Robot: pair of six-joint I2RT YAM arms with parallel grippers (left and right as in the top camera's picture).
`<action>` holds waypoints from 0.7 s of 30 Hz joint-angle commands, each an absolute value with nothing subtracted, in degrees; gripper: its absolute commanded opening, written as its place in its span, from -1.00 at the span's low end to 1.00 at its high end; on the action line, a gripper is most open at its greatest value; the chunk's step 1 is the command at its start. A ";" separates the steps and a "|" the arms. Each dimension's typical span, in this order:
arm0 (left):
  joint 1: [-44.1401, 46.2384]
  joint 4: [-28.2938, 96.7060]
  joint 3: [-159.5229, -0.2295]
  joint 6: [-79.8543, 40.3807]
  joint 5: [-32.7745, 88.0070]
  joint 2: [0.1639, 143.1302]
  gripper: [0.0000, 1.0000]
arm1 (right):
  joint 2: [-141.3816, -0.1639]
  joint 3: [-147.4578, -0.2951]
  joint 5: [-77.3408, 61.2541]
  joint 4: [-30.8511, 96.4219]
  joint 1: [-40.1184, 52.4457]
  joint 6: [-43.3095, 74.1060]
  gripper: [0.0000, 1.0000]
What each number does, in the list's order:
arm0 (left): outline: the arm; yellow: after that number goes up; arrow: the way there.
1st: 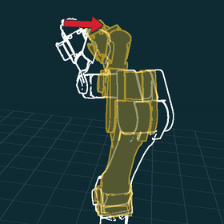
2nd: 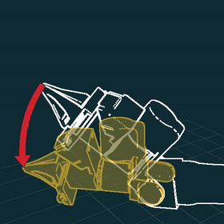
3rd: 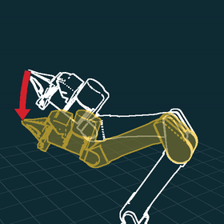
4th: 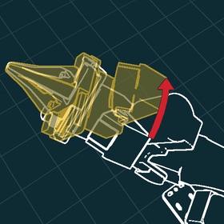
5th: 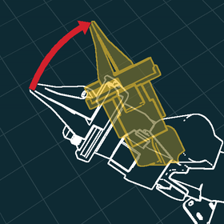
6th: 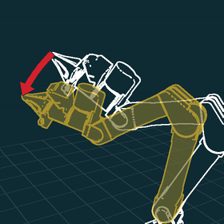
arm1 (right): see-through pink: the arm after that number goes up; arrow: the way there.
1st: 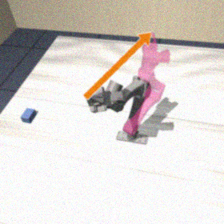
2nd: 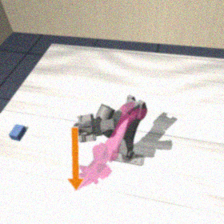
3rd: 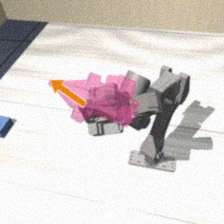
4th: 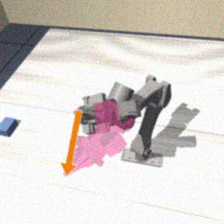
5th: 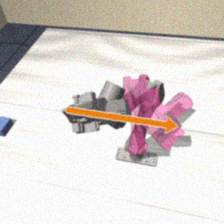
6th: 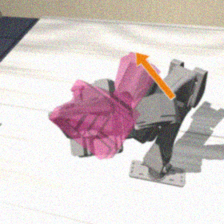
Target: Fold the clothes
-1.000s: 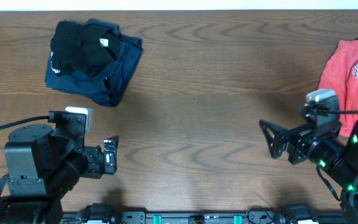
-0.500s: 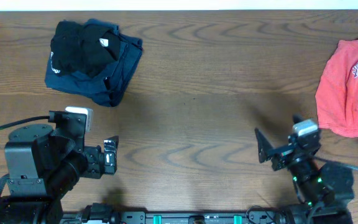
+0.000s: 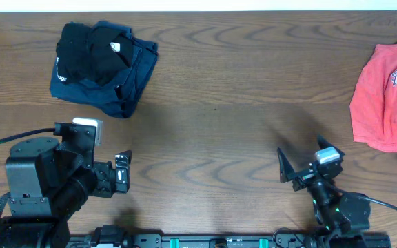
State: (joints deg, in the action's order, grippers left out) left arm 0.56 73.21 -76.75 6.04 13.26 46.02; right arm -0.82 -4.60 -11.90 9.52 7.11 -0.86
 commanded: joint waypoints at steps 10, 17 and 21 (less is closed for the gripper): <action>0.80 73.30 -77.10 6.39 12.80 46.02 0.96 | -0.34 -0.32 -11.38 3.18 7.53 -0.91 0.98; 0.80 73.30 -77.10 6.39 12.80 46.02 0.96 | -0.34 -0.32 -11.35 3.18 7.53 -0.91 0.98; 0.80 73.30 -77.10 6.39 12.80 46.02 0.96 | -0.34 -0.32 -11.35 3.18 7.53 -0.91 0.98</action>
